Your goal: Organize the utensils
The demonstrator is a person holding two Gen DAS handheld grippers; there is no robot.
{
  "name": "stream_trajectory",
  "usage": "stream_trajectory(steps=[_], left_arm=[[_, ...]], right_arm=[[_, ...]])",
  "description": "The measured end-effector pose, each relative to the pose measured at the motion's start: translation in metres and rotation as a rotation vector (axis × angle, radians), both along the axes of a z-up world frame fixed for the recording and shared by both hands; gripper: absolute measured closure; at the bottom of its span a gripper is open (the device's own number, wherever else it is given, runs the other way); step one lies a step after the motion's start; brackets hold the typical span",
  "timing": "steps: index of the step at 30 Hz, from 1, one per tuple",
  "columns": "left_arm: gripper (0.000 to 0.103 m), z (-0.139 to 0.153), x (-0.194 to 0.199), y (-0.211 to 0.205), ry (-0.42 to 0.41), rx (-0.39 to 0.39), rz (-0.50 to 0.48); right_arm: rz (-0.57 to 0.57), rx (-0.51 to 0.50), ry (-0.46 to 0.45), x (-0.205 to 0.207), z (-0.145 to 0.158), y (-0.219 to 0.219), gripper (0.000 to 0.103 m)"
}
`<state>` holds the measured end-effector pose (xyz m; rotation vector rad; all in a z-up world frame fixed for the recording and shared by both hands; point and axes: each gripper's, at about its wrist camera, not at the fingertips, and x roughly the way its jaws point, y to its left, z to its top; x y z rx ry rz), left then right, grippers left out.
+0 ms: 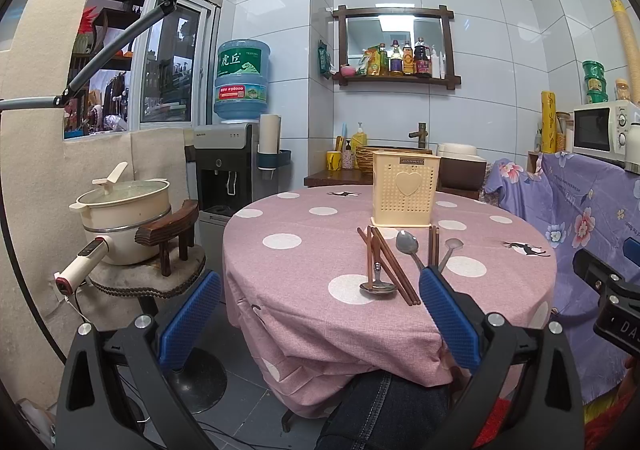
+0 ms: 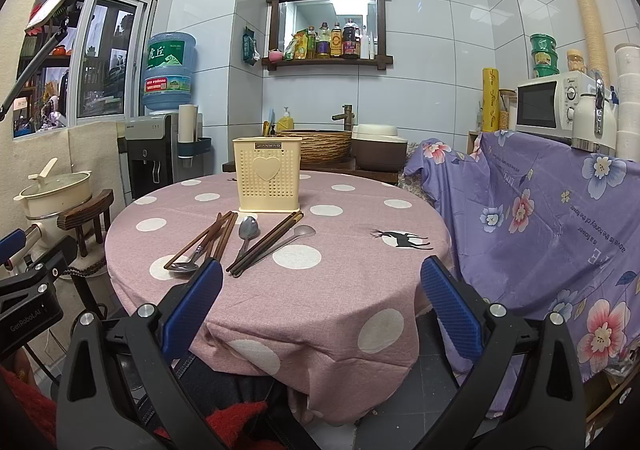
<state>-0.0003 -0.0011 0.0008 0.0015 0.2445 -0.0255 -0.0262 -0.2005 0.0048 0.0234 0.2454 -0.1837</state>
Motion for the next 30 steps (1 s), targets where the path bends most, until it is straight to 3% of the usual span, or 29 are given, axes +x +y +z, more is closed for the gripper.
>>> stream_trajectory(steps=[30], left_arm=[[0.005,0.0008,-0.0003,0.0001,-0.001,0.005,0.001]], right_arm=[[0.0,-0.001,0.001,-0.0004,0.0002,-0.0002,0.005]])
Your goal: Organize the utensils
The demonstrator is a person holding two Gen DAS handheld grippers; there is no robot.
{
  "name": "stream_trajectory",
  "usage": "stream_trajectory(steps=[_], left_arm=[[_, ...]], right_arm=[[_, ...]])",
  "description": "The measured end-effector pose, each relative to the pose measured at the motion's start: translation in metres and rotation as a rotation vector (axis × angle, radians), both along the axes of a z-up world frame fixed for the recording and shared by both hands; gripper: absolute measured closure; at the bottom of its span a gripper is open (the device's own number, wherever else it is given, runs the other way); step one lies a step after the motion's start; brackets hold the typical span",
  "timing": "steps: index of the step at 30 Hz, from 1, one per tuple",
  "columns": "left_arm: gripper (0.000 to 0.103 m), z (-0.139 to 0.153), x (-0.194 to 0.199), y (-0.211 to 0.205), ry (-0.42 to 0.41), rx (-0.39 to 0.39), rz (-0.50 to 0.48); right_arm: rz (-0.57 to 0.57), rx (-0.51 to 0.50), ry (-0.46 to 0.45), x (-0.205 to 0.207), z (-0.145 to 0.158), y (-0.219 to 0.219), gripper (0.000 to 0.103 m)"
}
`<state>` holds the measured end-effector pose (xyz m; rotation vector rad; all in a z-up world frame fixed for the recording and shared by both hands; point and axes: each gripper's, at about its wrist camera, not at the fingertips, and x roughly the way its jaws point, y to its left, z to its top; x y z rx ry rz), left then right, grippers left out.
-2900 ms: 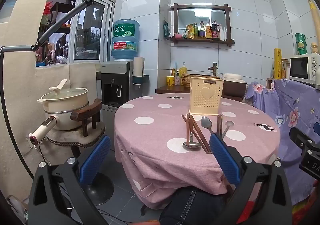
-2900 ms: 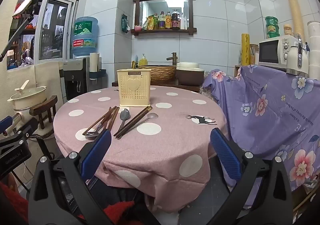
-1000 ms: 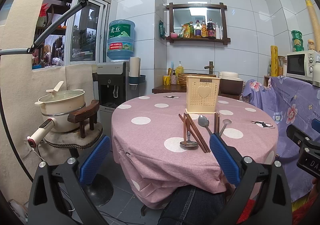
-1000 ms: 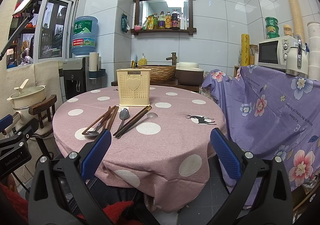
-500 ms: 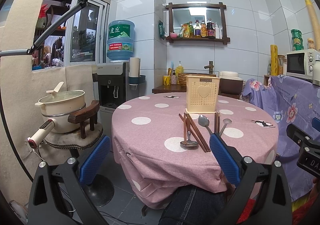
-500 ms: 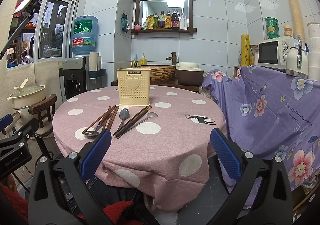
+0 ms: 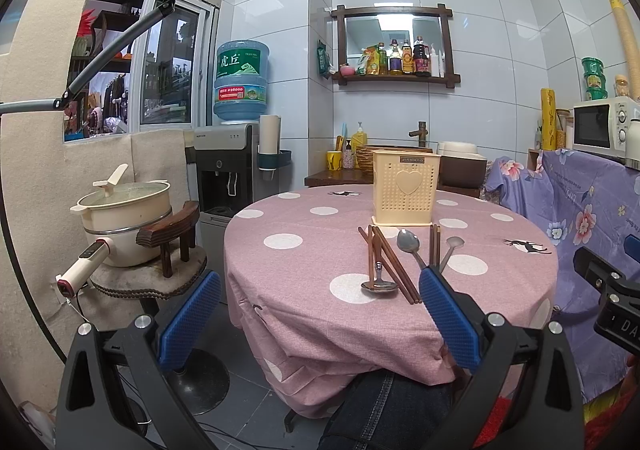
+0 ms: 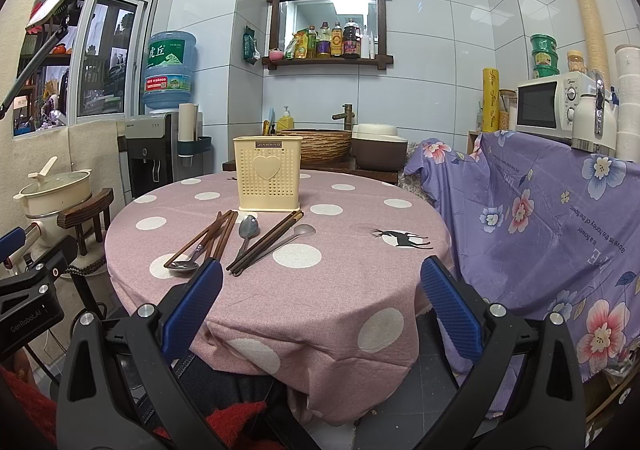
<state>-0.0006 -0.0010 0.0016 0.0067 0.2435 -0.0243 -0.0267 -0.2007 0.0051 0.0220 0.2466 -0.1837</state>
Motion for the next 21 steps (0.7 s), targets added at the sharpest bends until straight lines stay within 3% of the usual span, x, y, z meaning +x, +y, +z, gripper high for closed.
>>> stream_trajectory(steps=[15,21], left_arm=[[0.005,0.0,0.001,0.001,0.005,0.003,-0.005],[0.005,-0.003,0.022,0.005,0.075,-0.001,-0.039]], right_arm=[[-0.001,0.0,0.003,-0.002,0.002,-0.001,0.005],[-0.018,0.012,0.025,0.013,-0.005,-0.01,0.005]])
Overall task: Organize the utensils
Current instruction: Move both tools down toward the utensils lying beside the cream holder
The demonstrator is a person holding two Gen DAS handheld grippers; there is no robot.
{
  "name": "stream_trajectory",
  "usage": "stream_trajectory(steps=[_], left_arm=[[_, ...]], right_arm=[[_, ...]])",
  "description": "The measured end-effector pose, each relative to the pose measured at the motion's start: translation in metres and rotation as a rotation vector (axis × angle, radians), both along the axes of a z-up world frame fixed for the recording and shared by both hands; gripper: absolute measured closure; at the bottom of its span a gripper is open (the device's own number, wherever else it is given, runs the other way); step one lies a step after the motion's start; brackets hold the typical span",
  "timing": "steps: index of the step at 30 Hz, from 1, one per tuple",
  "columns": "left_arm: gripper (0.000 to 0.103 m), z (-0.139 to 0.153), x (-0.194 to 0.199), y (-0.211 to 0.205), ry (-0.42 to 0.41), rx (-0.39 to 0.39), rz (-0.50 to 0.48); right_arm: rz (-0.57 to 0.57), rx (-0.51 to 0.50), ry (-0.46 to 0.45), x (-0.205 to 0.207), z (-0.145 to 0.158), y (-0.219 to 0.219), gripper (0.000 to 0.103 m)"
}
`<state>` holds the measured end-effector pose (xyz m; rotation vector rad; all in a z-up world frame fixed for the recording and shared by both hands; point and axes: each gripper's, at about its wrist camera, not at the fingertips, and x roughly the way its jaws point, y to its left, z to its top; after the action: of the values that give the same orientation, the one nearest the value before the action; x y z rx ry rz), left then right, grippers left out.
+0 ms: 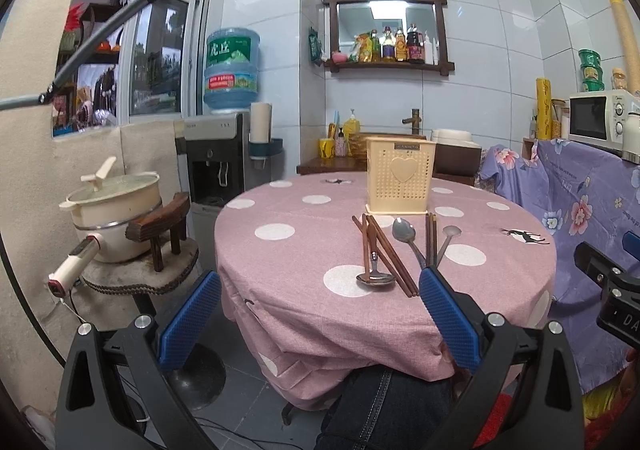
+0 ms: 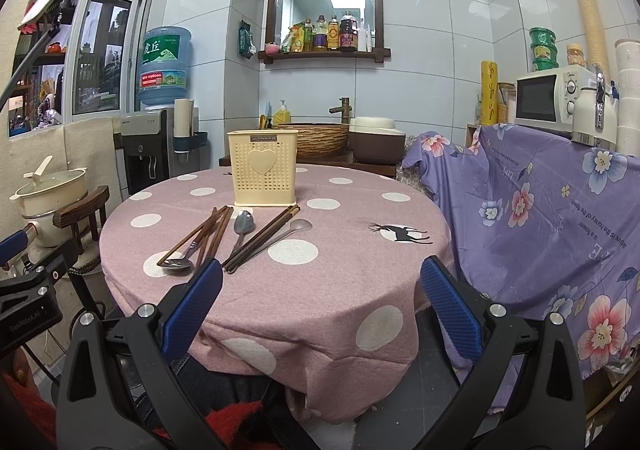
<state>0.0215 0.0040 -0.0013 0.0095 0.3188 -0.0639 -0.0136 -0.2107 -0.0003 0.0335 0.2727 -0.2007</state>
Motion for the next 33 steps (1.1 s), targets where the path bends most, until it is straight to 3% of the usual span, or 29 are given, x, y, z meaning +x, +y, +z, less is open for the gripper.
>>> stream_trajectory(steps=[9,16,18,24,33], left_arm=[[0.006,-0.001,0.088,0.009,0.202,0.019,-0.112],[0.027,0.003,0.158,-0.011,0.306,0.056,-0.227],[0.035,0.0,0.18,-0.019,0.351,0.055,-0.248],[0.046,-0.003,0.232,-0.024,0.429,0.063,-0.259],[0.061,-0.015,0.285,-0.031,0.56,0.007,-0.295]], right_arm=[[0.037,0.1,0.146,0.07,-0.002,-0.031,0.005],[0.072,0.134,0.29,0.154,-0.004,-0.048,0.007],[0.073,0.145,0.334,0.181,-0.005,-0.051,0.016],[0.089,0.238,0.484,0.252,-0.018,-0.059,0.026],[0.051,0.28,0.598,0.305,-0.043,-0.052,0.037]])
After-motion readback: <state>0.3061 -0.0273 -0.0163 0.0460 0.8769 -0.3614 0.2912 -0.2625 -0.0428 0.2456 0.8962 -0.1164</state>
